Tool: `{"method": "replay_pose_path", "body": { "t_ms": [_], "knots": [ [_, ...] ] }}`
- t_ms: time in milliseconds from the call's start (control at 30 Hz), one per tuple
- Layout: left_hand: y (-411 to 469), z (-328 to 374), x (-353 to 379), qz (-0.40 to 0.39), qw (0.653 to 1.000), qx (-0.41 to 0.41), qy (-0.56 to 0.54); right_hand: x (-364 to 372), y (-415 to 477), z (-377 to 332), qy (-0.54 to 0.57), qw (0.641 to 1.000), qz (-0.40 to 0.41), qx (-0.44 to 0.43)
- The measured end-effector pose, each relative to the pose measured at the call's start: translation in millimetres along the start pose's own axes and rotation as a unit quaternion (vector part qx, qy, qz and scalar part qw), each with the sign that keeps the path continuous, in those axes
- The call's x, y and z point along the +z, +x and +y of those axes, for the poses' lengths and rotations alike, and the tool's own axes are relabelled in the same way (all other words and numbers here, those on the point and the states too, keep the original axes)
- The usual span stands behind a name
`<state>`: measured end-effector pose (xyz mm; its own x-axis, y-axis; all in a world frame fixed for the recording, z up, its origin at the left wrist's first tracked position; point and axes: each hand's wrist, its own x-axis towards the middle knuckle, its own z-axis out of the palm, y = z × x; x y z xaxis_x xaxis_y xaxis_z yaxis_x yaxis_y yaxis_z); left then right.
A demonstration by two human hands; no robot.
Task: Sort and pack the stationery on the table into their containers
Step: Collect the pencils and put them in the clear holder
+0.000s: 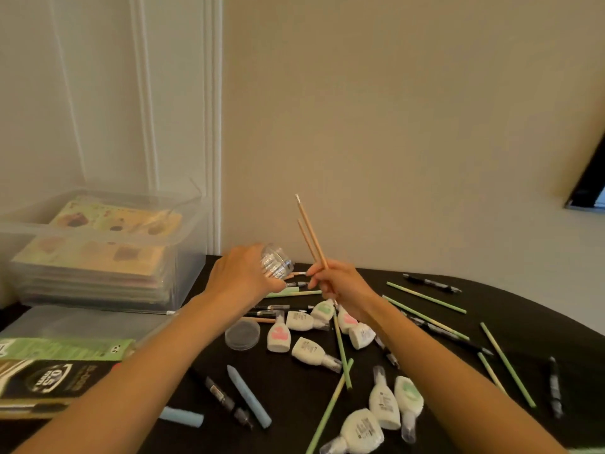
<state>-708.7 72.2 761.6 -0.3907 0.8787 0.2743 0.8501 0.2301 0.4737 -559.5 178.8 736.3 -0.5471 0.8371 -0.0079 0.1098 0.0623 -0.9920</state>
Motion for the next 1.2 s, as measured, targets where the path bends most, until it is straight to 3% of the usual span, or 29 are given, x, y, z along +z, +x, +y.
{"method": "replay_pose_path", "body": {
  "t_ms": [167,267,467,600,767,1067,1200],
  "knots": [
    [-32.3,19.5,-4.7,0.008,1.000,0.003,-0.010,-14.7,-54.3,-4.9,0.271,0.959,-0.039,0.070],
    [-52.8,29.9,-7.8,0.007,1.000,0.003,-0.022,-20.3,-83.1,-5.5,0.314,0.947,-0.031,0.056],
    [-83.2,38.9,-18.5,0.002,0.999,0.008,-0.032,-15.0,-112.9,-13.5,0.229,0.971,0.056,-0.031],
    [-96.3,34.8,-23.5,0.005,0.999,0.004,-0.032,2.0,-122.9,-14.7,0.037,0.992,0.095,-0.081],
    [-107.1,22.4,-26.1,0.002,0.999,-0.018,-0.030,38.0,-123.0,20.7,-0.132,0.986,0.081,-0.064],
    [-110.7,11.0,-25.6,-0.006,1.000,-0.029,0.001,61.1,-113.9,55.4,-0.253,0.962,0.097,-0.048],
    [-109.6,8.8,-25.9,-0.007,0.999,-0.035,-0.003,59.3,-112.2,51.6,-0.222,0.969,0.092,-0.060]
  ]
}}
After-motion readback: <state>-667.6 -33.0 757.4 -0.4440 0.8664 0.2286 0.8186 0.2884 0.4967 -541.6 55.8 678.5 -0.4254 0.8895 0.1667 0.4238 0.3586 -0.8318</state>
